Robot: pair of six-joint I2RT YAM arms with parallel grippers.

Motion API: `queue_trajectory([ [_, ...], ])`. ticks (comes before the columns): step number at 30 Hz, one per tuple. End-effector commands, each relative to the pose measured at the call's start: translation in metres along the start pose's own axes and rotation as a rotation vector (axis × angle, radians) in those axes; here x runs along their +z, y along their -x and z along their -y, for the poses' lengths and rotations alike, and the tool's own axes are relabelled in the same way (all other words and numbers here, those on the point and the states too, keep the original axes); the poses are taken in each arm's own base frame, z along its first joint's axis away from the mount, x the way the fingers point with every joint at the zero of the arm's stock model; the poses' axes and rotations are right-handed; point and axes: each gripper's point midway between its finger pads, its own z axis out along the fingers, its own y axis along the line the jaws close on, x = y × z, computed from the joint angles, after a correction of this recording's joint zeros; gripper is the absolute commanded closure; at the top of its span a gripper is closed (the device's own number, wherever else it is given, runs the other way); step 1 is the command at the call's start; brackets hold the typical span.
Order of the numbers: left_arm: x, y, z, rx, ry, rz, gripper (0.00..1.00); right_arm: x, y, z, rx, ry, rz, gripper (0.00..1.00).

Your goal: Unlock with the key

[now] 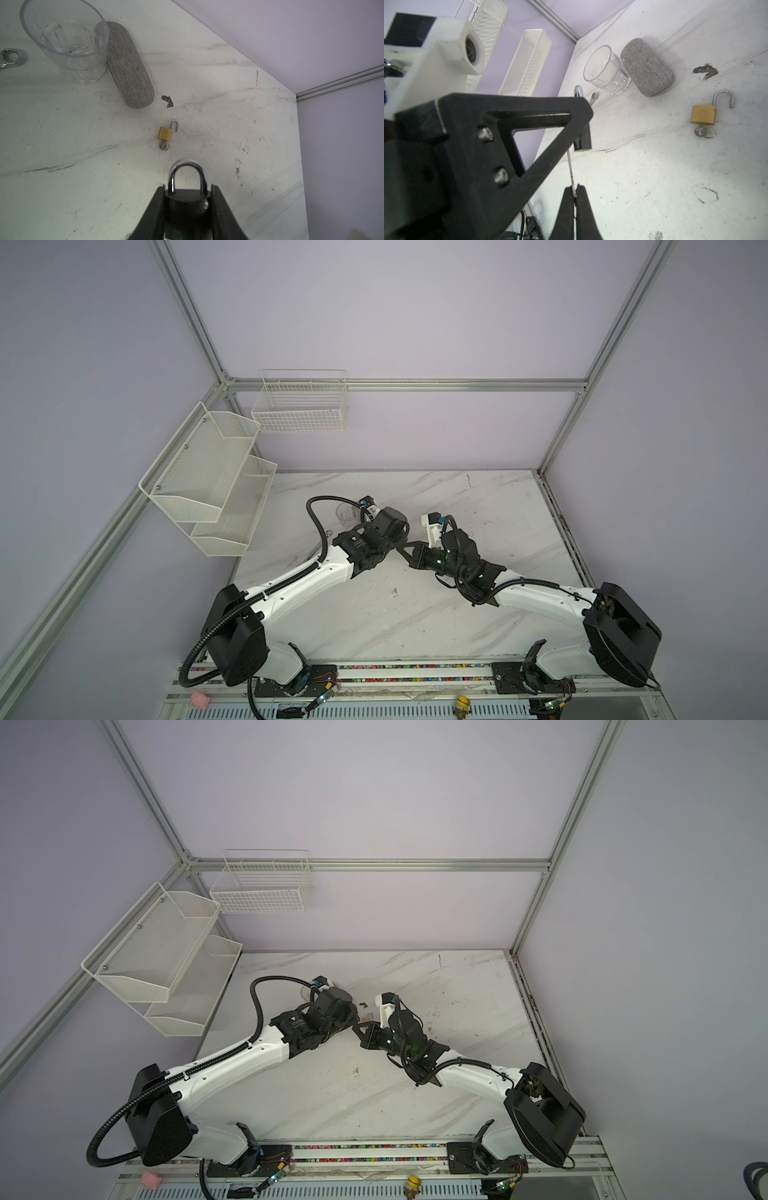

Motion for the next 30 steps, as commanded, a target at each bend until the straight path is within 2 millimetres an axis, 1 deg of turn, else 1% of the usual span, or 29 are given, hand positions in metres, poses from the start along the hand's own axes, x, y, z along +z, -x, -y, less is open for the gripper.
queue_trajectory([
  [1, -0.032, 0.035, 0.025, -0.035, -0.097, 0.093, 1.00, -0.005, -0.005, 0.000, -0.009, 0.003, -0.006, 1.00],
  [8, -0.036, 0.036, 0.025, -0.042, -0.101, 0.102, 1.00, -0.006, -0.009, 0.000, -0.009, 0.010, -0.019, 1.00],
  [11, -0.037, 0.034, 0.027, -0.037, -0.107, 0.100, 1.00, -0.005, -0.004, -0.003, -0.013, 0.014, -0.004, 1.00],
  [14, -0.037, 0.034, 0.025, -0.034, -0.102, 0.104, 1.00, -0.004, 0.001, 0.000, -0.019, -0.023, 0.010, 1.00],
  [15, -0.036, 0.034, 0.025, -0.031, -0.099, 0.105, 1.00, -0.011, 0.008, -0.010, -0.028, 0.003, 0.034, 1.00],
  [16, -0.036, 0.034, 0.024, -0.030, -0.096, 0.106, 1.00, -0.012, 0.011, -0.014, -0.029, 0.015, 0.045, 1.00],
  [20, -0.035, 0.033, 0.023, -0.027, -0.094, 0.105, 1.00, -0.011, 0.015, -0.021, -0.034, 0.031, 0.047, 1.00],
  [27, -0.035, 0.032, 0.023, -0.021, -0.092, 0.105, 1.00, -0.006, 0.017, -0.020, -0.029, 0.022, 0.048, 1.00],
  [28, -0.035, 0.032, 0.024, -0.020, -0.094, 0.104, 1.00, -0.001, 0.012, -0.014, -0.022, 0.011, 0.034, 1.00],
  [30, -0.035, 0.031, 0.024, -0.019, -0.094, 0.103, 1.00, 0.000, 0.013, -0.012, -0.013, 0.006, 0.040, 1.00],
])
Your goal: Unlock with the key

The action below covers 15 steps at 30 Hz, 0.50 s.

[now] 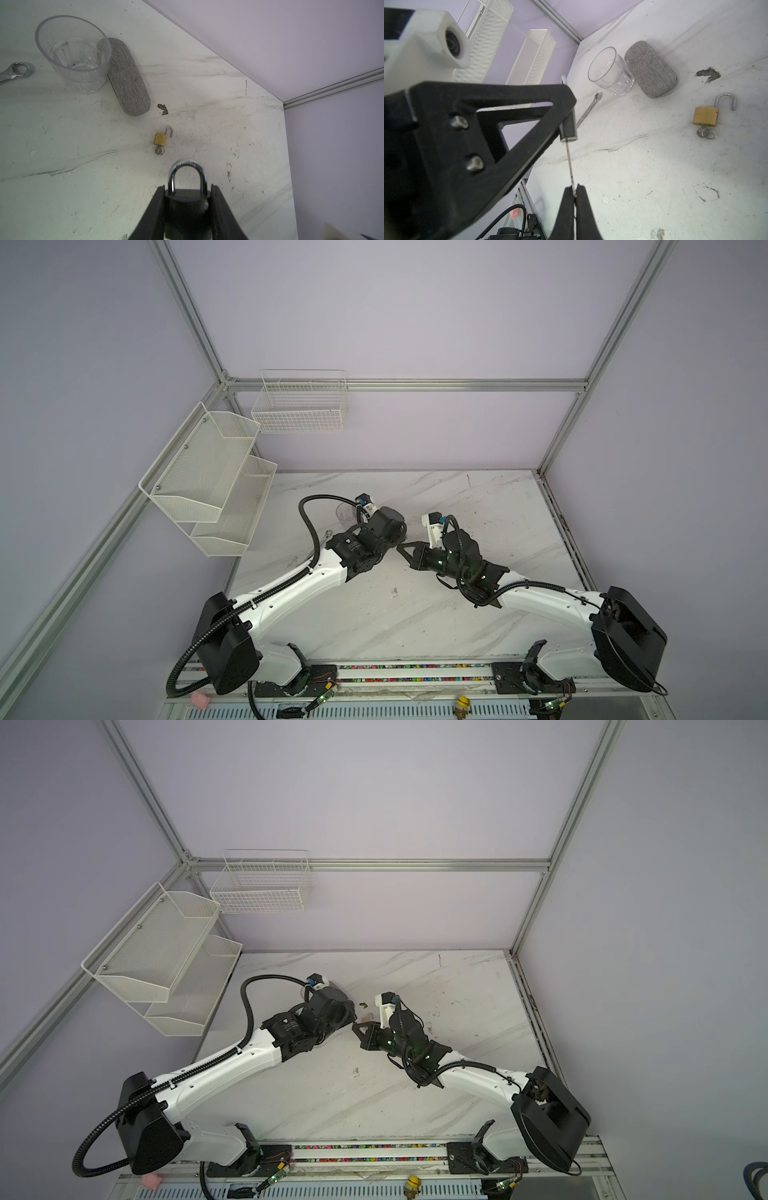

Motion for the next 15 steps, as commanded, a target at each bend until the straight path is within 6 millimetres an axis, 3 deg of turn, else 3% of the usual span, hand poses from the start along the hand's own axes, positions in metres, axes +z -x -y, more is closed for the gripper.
queue_trajectory([
  [1, -0.016, 0.020, 0.018, -0.008, -0.061, 0.056, 1.00, 0.005, 0.010, -0.006, 0.008, 0.004, 0.029, 1.00],
  [5, -0.016, 0.020, 0.018, -0.009, -0.063, 0.058, 1.00, 0.009, 0.007, -0.002, 0.014, -0.004, 0.020, 1.00],
  [15, -0.017, 0.022, 0.017, 0.018, -0.044, 0.083, 1.00, 0.001, 0.020, -0.017, 0.026, 0.027, 0.063, 1.00],
])
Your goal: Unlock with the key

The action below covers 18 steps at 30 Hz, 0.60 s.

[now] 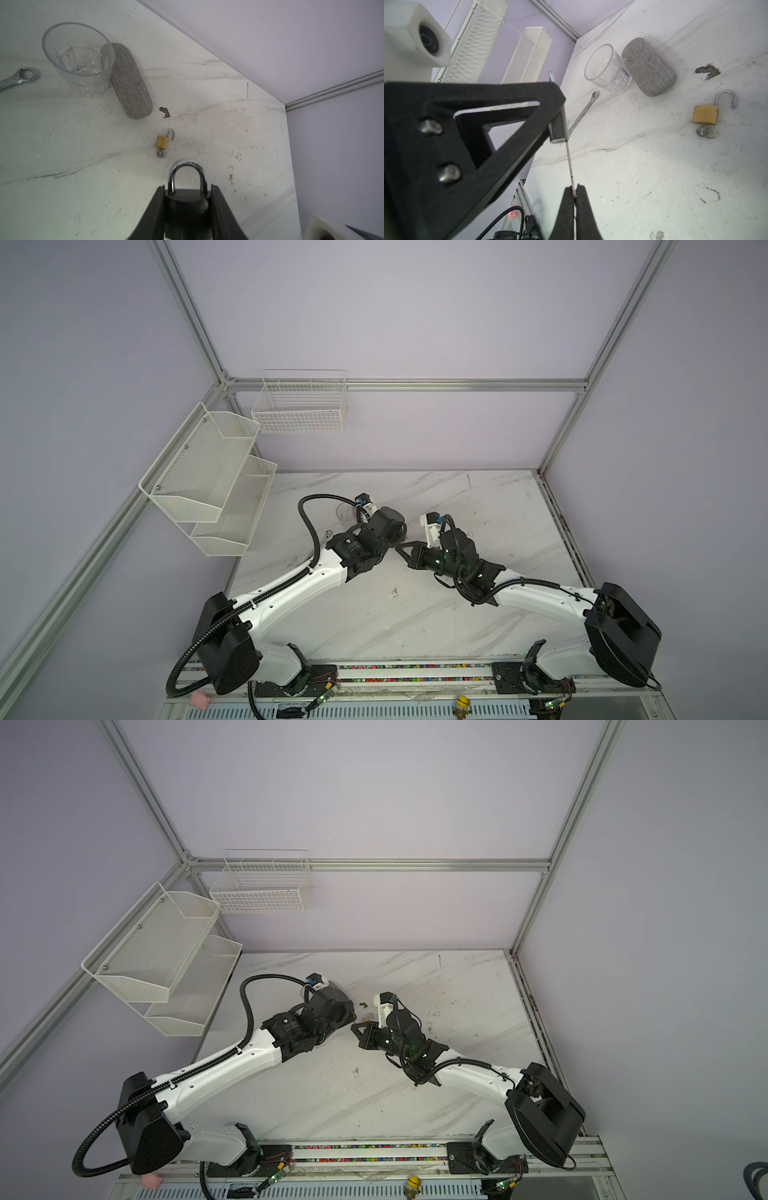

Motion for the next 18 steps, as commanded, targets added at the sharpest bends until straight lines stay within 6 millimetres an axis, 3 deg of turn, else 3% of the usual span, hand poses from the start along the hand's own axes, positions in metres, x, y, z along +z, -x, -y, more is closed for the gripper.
queue_trajectory([
  [1, -0.0168, 0.0202, 0.0173, 0.004, -0.049, 0.066, 1.00, -0.0056, 0.0212, -0.0201, 0.021, 0.043, 0.072, 1.00],
  [18, -0.0146, 0.0182, 0.0202, 0.022, -0.026, 0.079, 1.00, 0.0033, 0.0226, -0.0283, 0.091, 0.099, 0.078, 1.00],
])
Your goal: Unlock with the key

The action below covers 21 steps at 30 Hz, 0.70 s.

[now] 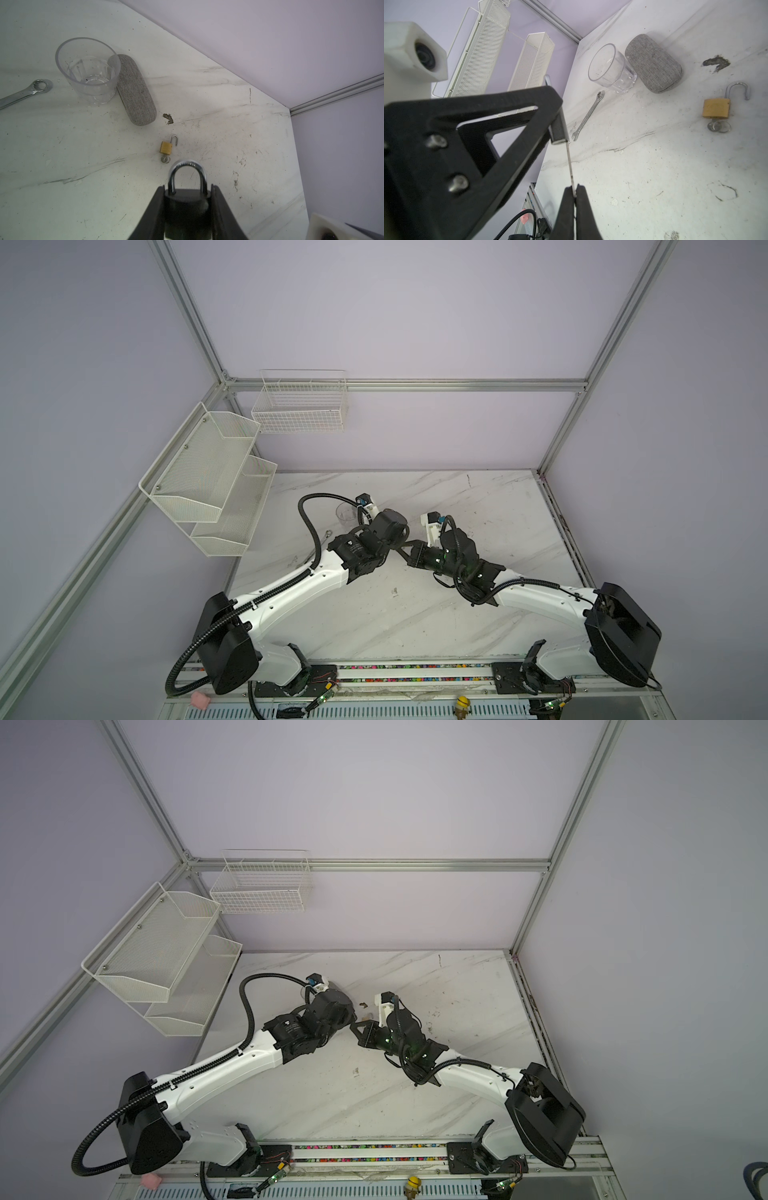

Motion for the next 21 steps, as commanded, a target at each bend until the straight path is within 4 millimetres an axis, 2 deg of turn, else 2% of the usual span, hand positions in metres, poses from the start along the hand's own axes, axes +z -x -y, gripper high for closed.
queue_trajectory([
  [1, -0.011, 0.016, 0.020, -0.005, -0.046, 0.032, 1.00, 0.004, 0.018, -0.024, 0.019, 0.077, 0.065, 1.00],
  [6, -0.011, 0.016, 0.022, -0.009, -0.051, 0.027, 1.00, 0.010, 0.014, -0.024, 0.018, 0.072, 0.054, 1.00],
  [15, -0.011, 0.016, 0.019, 0.002, -0.033, 0.030, 1.00, 0.003, 0.024, -0.015, -0.012, -0.005, 0.106, 1.00],
  [21, -0.011, 0.016, 0.016, 0.009, -0.020, 0.033, 1.00, -0.002, 0.029, -0.017, -0.017, -0.009, 0.128, 1.00],
])
